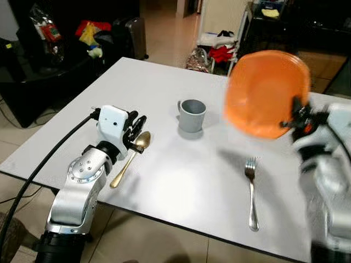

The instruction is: Setting the table

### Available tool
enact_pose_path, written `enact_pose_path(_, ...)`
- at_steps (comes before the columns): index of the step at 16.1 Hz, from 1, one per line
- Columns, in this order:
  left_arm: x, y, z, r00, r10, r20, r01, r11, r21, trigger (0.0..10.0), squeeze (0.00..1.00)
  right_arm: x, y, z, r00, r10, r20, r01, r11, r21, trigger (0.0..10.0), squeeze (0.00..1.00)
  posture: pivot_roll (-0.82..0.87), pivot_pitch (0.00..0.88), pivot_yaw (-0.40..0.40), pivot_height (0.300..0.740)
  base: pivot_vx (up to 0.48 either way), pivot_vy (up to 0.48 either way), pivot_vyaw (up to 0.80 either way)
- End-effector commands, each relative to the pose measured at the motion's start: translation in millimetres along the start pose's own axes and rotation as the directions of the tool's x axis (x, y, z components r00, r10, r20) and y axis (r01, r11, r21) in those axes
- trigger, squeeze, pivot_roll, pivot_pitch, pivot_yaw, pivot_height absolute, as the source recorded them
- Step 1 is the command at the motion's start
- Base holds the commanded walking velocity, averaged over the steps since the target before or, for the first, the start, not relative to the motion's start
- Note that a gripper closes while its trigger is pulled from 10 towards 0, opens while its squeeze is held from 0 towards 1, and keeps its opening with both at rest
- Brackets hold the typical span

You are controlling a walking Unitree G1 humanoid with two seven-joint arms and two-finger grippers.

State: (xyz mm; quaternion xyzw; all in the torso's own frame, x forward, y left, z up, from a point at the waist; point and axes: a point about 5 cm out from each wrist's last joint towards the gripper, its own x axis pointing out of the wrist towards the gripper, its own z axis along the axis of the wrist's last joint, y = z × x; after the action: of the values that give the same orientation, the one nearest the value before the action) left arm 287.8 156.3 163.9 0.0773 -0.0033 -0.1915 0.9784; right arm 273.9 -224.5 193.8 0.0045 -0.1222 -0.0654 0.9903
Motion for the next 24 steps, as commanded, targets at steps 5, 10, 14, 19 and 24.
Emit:
enact_pose_path(5, 5.3, 2.6, 6, 1.0, -0.028, 0.013, 0.027, 0.999, 0.019, 10.0, 0.0, 56.3, -4.7, -20, 0.987, 0.156, -0.023, -0.158, 0.972, -0.176, 10.0, 0.0, -0.01, 0.0, -0.011, 0.74, 0.0, 0.0, 0.0)
enact_pose_path(10, 0.5, 7.1, 7, 1.0, -0.022, 0.007, 0.022, 0.999, 0.033, 10.0, 0.0, 86.5, 0.0, -41, 0.972, 0.199, -0.127, -0.229, 0.927, -0.296, 10.0, 0.0, 0.02, 0.0, -0.022, 0.74, 0.0, 0.0, 0.0)
enact_pose_path(14, -2.3, 7.7, 7, 1.0, -0.017, 0.005, 0.017, 0.999, 0.035, 10.0, 0.0, 94.3, 27.2, -47, 0.953, 0.274, -0.127, -0.3, 0.908, -0.292, 10.0, 0.0, 0.03, 0.0, -0.033, 0.74, 0.0, 0.0, 0.0)
enact_pose_path(19, -2.2, 8.2, 8, 1.0, -0.012, 0.008, 0.011, 0.999, 0.035, 10.0, 0.0, 96.5, 53.5, -47, 0.933, 0.348, -0.093, -0.36, 0.904, -0.232, 10.0, 0.0, 0.03, 0.0, -0.036, 0.74, 0.0, 0.0, 0.0)
enact_pose_path(24, -0.1, 6.3, 8, 1.0, -0.017, 0.012, 0.017, 0.999, 0.033, 10.0, 0.0, 94.1, 56.0, -51, 0.927, 0.366, -0.082, -0.375, 0.913, -0.159, 10.0, 0.0, 0.02, 0.0, -0.029, 0.74, 0.0, 0.0, 0.0)
